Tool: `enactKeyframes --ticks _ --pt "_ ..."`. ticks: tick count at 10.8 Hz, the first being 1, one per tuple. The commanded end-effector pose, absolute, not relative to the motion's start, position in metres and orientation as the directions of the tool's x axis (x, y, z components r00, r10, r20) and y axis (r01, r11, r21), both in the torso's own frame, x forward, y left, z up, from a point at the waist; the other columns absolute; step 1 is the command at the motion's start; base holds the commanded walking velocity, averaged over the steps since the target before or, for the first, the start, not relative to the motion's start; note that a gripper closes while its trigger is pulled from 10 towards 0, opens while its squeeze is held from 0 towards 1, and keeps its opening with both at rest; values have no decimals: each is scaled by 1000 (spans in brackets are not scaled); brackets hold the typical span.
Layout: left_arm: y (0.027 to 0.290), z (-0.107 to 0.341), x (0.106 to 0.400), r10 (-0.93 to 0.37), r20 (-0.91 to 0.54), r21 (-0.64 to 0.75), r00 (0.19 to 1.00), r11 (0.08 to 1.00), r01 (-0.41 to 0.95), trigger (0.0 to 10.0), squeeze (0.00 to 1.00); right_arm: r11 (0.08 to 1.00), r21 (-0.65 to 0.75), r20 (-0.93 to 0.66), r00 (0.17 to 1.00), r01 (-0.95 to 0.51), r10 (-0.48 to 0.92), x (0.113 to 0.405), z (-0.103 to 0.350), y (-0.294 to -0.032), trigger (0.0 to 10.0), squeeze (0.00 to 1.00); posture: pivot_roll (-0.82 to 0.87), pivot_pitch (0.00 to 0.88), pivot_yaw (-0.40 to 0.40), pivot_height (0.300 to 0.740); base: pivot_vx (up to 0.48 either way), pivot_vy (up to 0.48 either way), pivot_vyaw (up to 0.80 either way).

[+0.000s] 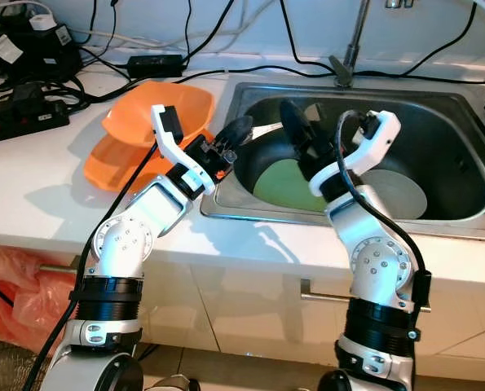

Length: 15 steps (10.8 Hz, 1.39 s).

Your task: Kitchen organization

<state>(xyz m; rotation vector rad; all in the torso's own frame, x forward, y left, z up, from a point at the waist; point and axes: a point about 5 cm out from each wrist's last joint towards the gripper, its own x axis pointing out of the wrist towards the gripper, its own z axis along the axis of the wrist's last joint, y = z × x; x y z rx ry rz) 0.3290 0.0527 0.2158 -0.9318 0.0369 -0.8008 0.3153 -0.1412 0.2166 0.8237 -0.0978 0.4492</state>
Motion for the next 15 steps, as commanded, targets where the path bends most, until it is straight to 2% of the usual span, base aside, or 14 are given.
enactKeyframes --ticks 1,3,7,8,9,10,11,12,13,14,15 --pt "39 225 325 -628 372 -743 683 240 625 0 0 569 704 261 900 -425 349 315 220 -140 10000 0 37 45 52 740 0 0 0" --pt "49 225 331 -569 383 -763 728 249 597 0 0 524 744 247 900 -414 359 313 217 -138 10000 0 41 51 51 740 0 0 0" --pt "38 223 320 -646 391 -764 655 168 622 0 0 461 786 238 889 -412 390 314 213 -130 10000 0 40 59 48 740 0 0 0" --pt "35 223 318 -658 391 -763 643 159 627 0 0 438 796 246 884 -418 396 315 214 -127 10000 969 41 60 46 740 0 0 0" --pt "34 223 317 -663 392 -762 638 154 629 0 0 428 795 256 877 -430 406 315 215 -125 10000 1000 42 60 46 740 0 0 0" --pt "34 223 316 -669 392 -762 632 149 630 0 0 441 796 240 885 -415 398 318 214 -125 10000 1000 43 61 46 740 0 0 0" --pt "33 223 316 -675 390 -763 626 144 630 0 0 441 797 239 886 -412 397 318 214 -125 10000 576 43 61 46 740 0 0 0" --pt "33 222 314 -682 386 -765 621 139 629 0 0 446 794 242 888 -413 392 319 214 -126 10000 0 43 61 45 740 0 0 0" --pt "33 222 314 -683 386 -766 620 137 628 0 0 449 793 246 891 -412 382 319 214 -128 3647 0 41 62 46 740 0 0 0" --pt "34 222 313 -684 386 -766 619 136 628 0 0 435 795 270 889 -423 370 318 217 -130 0 0 41 62 48 740 0 0 0" --pt "36 222 314 -683 385 -767 621 137 626 0 0 441 792 271 890 -422 366 318 218 -131 0 0 41 61 47 740 0 0 0"
